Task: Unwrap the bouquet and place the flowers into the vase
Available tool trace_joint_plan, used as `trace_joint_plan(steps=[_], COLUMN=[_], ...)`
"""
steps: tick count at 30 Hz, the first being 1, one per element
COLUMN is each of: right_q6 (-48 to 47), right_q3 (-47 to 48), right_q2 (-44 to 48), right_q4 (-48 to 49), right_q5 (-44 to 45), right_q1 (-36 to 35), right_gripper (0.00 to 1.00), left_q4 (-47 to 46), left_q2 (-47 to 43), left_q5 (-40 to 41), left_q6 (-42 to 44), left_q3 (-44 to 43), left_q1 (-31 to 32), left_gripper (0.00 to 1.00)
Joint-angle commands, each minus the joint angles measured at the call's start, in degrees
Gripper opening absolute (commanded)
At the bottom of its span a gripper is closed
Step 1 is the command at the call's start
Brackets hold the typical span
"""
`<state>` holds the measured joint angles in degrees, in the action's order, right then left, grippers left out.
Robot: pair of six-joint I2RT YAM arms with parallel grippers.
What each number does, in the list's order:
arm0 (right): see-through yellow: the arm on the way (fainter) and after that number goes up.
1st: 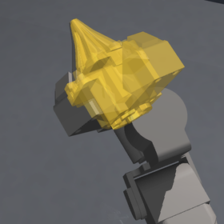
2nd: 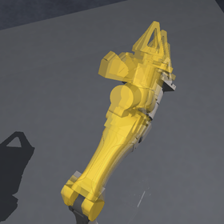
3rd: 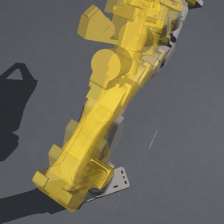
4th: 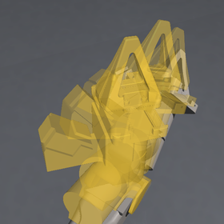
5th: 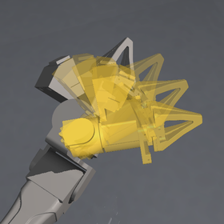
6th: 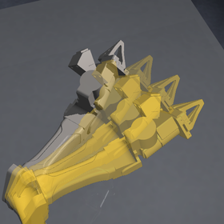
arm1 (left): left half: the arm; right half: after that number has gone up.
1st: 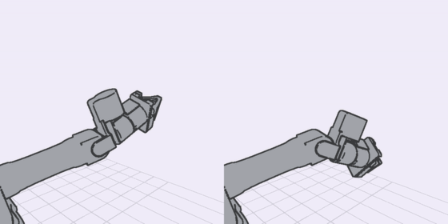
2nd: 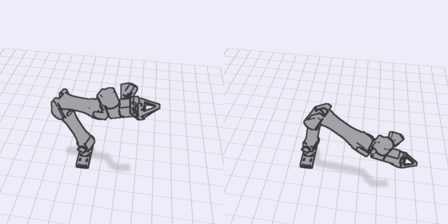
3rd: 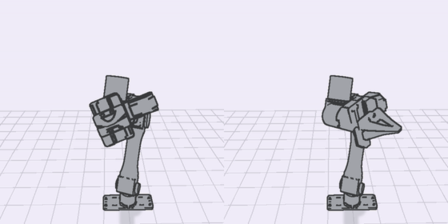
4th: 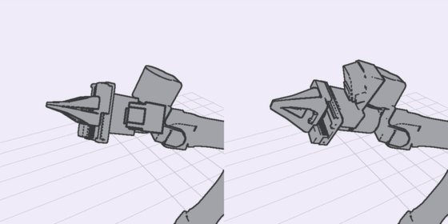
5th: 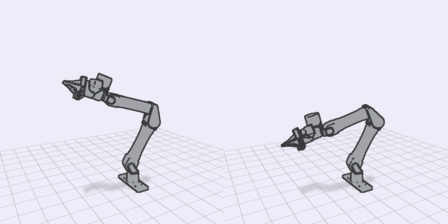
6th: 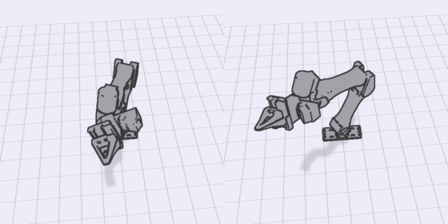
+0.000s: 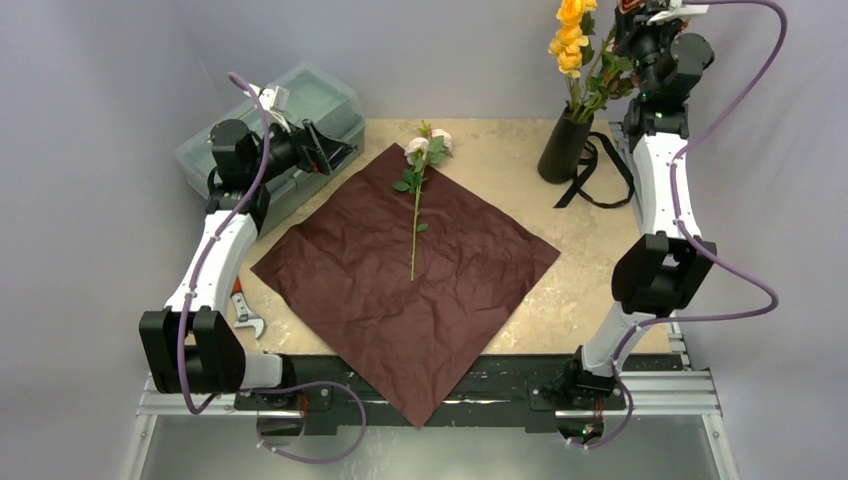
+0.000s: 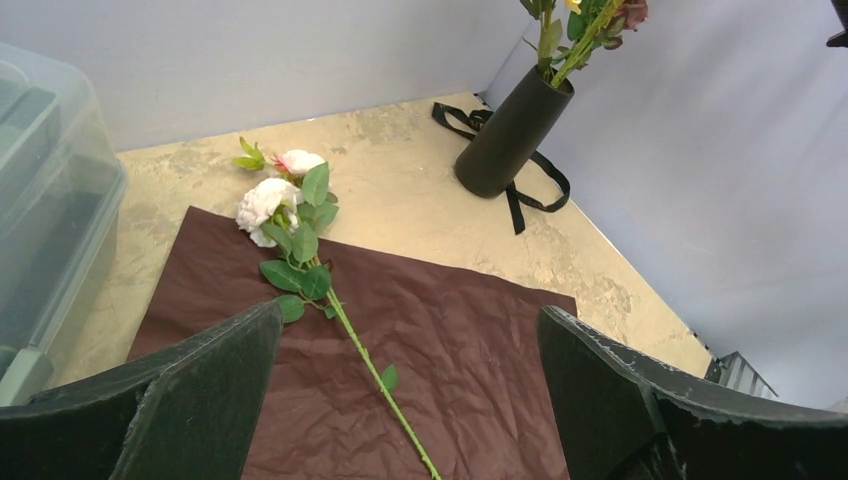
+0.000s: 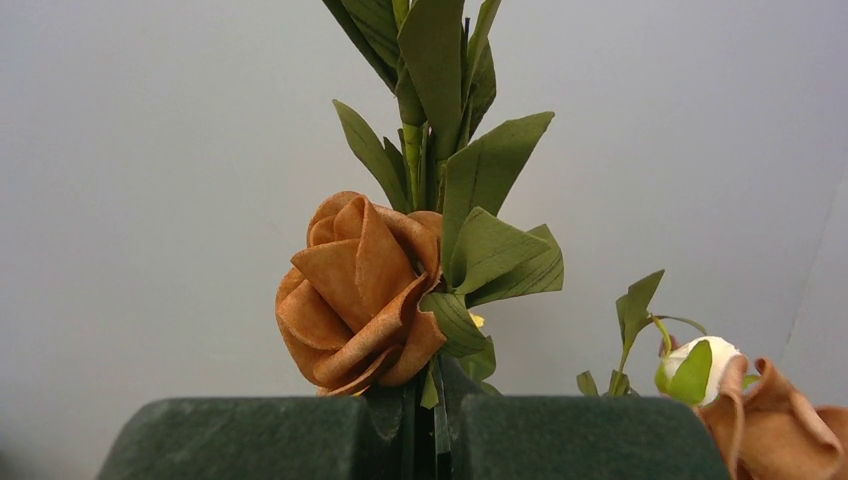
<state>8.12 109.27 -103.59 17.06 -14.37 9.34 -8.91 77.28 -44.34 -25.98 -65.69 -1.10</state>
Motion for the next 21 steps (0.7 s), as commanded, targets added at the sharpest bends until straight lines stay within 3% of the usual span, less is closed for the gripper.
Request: trace_joint_plan(steps=[1, 21], right_q6=[-0.60, 1.68], right_q3=[-1.02, -8.27], right_q2=[-1.10, -6.16], right_q4=[3.71, -1.33], right_q5=[1.56, 1.34], right_q1=[0.15, 0.06], right_gripper=[0.00, 0.00], left_q4=[-1.64, -2.39], left_q2=[0.28, 2.06], left_q5=[-0.23, 1.68], left_q6=[-0.22, -0.15], left_q3=[-0.31, 0.34], left_q1=[-0.30, 2.01], left_gripper=[0.99, 0.99])
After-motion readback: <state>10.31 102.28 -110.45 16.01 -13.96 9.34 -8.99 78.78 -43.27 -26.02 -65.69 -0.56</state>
